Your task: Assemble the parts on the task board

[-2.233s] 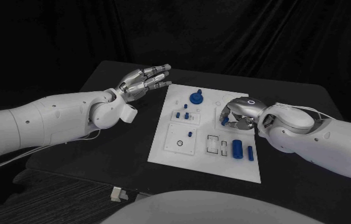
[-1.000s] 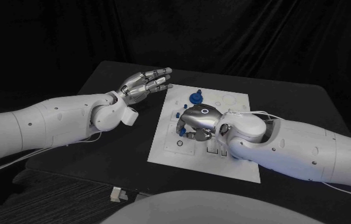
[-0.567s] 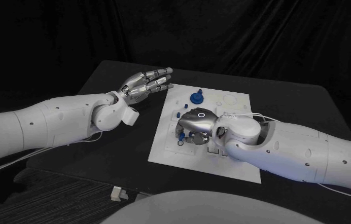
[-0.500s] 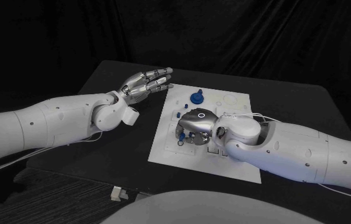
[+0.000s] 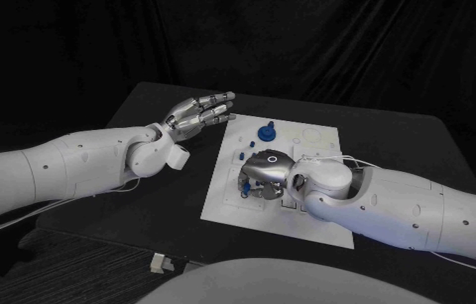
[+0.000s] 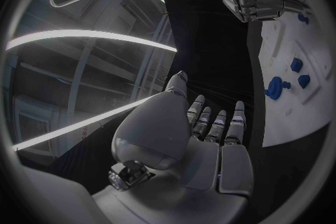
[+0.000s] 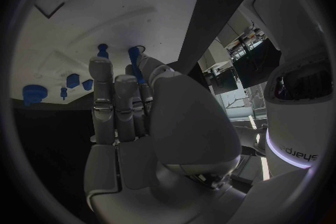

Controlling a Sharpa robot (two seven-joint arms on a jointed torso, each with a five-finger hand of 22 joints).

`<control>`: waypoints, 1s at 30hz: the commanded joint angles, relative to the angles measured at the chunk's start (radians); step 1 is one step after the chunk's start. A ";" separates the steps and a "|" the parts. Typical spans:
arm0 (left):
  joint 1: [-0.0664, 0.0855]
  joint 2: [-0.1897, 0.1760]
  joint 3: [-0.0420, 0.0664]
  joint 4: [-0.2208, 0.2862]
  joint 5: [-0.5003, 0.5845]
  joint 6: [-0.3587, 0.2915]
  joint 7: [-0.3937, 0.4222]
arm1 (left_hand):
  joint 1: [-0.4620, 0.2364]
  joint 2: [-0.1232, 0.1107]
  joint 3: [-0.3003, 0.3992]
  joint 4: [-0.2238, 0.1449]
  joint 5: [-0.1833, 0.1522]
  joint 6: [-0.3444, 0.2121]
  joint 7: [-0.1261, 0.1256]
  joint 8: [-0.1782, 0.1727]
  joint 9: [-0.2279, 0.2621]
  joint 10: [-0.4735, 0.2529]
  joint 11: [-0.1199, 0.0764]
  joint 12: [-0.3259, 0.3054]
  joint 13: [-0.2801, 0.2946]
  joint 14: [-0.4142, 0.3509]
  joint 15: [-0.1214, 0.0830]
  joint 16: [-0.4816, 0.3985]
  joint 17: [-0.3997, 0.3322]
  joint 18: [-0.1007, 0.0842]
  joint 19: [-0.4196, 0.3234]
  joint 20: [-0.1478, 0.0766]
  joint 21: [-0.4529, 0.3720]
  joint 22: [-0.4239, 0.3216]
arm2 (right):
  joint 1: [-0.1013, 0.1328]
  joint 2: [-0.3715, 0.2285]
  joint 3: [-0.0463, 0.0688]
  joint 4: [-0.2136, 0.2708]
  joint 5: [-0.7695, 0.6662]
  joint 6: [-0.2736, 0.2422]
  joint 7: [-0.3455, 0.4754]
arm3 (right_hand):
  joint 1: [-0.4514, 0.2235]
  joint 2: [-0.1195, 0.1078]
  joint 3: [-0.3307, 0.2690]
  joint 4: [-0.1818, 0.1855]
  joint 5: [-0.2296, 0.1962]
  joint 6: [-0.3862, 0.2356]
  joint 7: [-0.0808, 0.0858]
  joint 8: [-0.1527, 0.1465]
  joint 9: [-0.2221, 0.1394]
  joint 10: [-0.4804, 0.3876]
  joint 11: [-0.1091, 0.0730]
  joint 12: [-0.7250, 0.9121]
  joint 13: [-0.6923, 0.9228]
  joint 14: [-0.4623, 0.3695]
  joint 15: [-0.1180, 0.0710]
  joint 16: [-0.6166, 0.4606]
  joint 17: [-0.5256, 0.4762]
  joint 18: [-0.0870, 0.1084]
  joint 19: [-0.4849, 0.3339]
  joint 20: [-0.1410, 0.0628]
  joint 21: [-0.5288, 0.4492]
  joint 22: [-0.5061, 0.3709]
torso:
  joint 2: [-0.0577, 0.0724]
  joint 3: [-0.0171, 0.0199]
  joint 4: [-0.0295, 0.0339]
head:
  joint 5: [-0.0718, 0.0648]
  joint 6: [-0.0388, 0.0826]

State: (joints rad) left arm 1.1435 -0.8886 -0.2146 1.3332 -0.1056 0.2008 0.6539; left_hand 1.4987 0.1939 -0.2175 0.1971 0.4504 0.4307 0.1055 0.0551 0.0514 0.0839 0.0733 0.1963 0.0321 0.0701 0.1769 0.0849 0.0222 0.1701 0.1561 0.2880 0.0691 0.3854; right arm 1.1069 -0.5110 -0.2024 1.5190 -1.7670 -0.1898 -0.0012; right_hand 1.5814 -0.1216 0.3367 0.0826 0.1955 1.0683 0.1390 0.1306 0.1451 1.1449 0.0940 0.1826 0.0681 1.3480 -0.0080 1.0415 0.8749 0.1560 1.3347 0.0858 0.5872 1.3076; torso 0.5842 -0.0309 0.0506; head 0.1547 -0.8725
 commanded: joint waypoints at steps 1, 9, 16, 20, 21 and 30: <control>-0.002 0.003 0.001 -0.001 0.006 0.015 0.014 | 0.001 0.007 0.002 -0.005 0.007 -0.006 0.004 0.001 -0.001 -0.002 0.006 0.000 0.001 -0.004 0.005 0.002 0.001 0.006 0.002 -0.001 0.003 -0.001 | -0.011 0.001 -0.005 -0.009 -0.010 0.025 -0.012 | -0.006 -0.002 0.003 -0.002 0.001 -0.007 0.000 -0.004 0.002 0.031 -0.021 0.008 0.002 -0.001 -0.001 -0.007 -0.002 -0.006 -0.008 0.003 -0.004 0.065 | 0.000 -0.0001 0.0001 | -0.001 0.000; -0.003 0.006 0.001 -0.007 0.006 0.018 0.013 | 0.001 0.007 0.002 -0.005 0.007 -0.006 0.004 0.001 -0.001 -0.002 0.006 0.000 0.001 -0.004 0.005 0.002 0.001 0.006 0.002 -0.001 0.003 -0.001 | -0.017 0.004 -0.005 -0.010 -0.010 0.017 -0.010 | -0.006 -0.002 0.004 -0.003 0.002 -0.007 0.000 -0.005 0.002 0.036 -0.022 0.009 0.003 -0.001 -0.002 -0.007 -0.002 -0.006 -0.009 0.002 -0.005 0.065 | 0.000 -0.0004 0.0006 | 0.002 0.000; -0.006 0.007 0.001 -0.011 0.006 0.022 0.010 | 0.001 0.008 0.003 -0.005 0.007 -0.007 0.004 0.001 -0.001 -0.004 0.006 -0.001 0.000 -0.005 0.005 0.001 0.000 0.006 0.002 -0.001 0.003 -0.002 | -0.020 0.003 -0.005 0.001 -0.010 0.007 -0.007 | -0.006 -0.002 0.005 -0.004 0.003 -0.006 0.000 -0.005 0.003 0.040 -0.023 0.011 0.005 -0.002 -0.002 -0.008 -0.003 -0.006 -0.009 0.002 -0.004 0.065 | 0.000 -0.0009 0.0010 | 0.003 0.000; -0.007 0.008 0.001 -0.013 0.006 0.024 0.008 | 0.001 0.008 0.003 -0.005 0.007 -0.007 0.004 0.001 -0.001 -0.004 0.006 -0.001 0.000 -0.005 0.005 0.001 0.000 0.006 0.002 -0.001 0.003 -0.002 | -0.021 0.002 -0.005 0.006 -0.010 0.000 -0.004 | -0.006 -0.002 0.005 -0.006 0.003 -0.005 -0.001 -0.006 0.003 0.045 -0.024 0.013 0.006 -0.001 -0.003 -0.007 -0.002 -0.006 -0.009 0.002 -0.001 0.065 | 0.000 -0.0009 0.0014 | 0.003 0.000; -0.007 0.008 0.001 -0.014 0.006 0.024 0.008 | 0.001 0.008 0.003 -0.005 0.007 -0.007 0.004 0.001 -0.001 -0.004 0.006 -0.001 0.000 -0.005 0.005 0.001 0.000 0.006 0.002 -0.001 0.003 -0.002 | -0.021 0.001 -0.005 0.008 -0.010 -0.002 -0.004 | -0.006 -0.002 0.005 -0.006 0.003 -0.005 -0.001 -0.006 0.003 0.045 -0.024 0.013 0.006 -0.001 -0.003 -0.007 -0.002 -0.006 -0.009 0.002 -0.001 0.065 | 0.000 -0.0007 0.0015 | 0.003 0.000; -0.010 0.008 0.001 -0.016 0.006 0.025 0.007 | 0.001 0.009 0.004 -0.006 0.007 -0.008 0.004 0.000 -0.001 -0.005 0.006 -0.003 0.000 -0.006 0.005 0.001 0.000 0.005 0.001 -0.002 0.003 -0.003 | -0.022 0.002 -0.005 0.009 -0.010 -0.016 -0.010 | -0.006 -0.002 0.005 -0.007 0.003 -0.004 -0.001 -0.006 0.004 0.047 -0.024 0.013 0.007 -0.001 -0.003 -0.009 -0.003 -0.005 -0.009 0.002 -0.003 0.065 | 0.000 -0.0007 0.0008 | 0.003 0.000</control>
State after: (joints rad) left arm 1.1356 -0.8822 -0.2145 1.3165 -0.1056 0.2121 0.6514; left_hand 1.4987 0.1939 -0.2146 0.1942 0.4504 0.4270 0.1092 0.0550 0.0514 0.0802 0.0768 0.1963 0.0320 0.0664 0.1805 0.0849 0.0221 0.1701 0.1561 0.2880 0.0691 0.3832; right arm 1.0888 -0.5097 -0.2064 1.5248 -1.7702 -0.2008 -0.0004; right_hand 1.5748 -0.1282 0.3382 0.0784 0.1959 1.0683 0.1390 0.1307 0.1475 1.1607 0.0995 0.1926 0.0741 1.3480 -0.0080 1.0367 0.8723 0.1560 1.3310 0.0895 0.5872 1.3073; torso 0.5839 -0.0316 0.0517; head 0.1588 -0.8725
